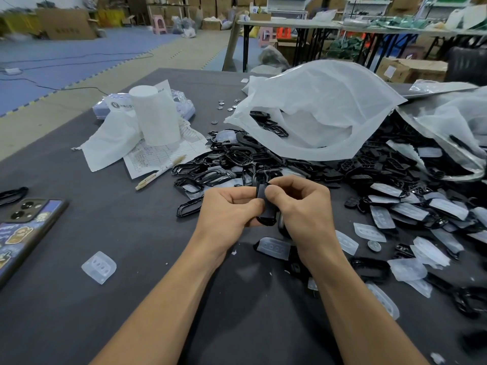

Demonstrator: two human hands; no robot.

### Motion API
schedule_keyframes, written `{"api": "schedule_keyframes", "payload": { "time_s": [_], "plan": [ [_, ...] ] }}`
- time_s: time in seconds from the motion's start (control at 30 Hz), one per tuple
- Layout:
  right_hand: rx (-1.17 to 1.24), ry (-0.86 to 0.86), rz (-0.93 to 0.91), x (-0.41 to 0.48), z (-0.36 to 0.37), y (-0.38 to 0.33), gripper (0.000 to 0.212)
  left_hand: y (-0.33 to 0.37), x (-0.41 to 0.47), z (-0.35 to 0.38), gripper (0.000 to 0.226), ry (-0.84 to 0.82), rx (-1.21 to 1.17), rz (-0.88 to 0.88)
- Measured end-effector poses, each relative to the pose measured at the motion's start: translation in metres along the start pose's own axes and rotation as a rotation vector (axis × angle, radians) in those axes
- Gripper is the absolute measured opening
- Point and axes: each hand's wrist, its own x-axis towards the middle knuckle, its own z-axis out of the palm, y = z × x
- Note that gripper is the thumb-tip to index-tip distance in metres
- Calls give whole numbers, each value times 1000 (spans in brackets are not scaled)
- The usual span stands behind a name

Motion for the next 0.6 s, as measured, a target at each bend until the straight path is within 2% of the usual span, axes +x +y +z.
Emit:
{"api": "schedule_keyframes", "payload": {
  "time_s": [0.2, 0.43, 0.5, 0.6],
  "plan": [
    [-91, 31, -37, -2, 1, 1, 5, -3, 0, -1, 27, -42, 83, 38],
    [-113, 56, -47, -3, 5, 3, 13, -9, 3, -5, 35, -81, 171, 56],
    [-76, 17, 21, -1, 3, 3, 22, -8, 2, -5, 34, -66, 154, 42],
    [151, -121, 178, 1, -1, -1, 33, -7, 2, -3, 34, -14, 72, -18]
  ]
}}
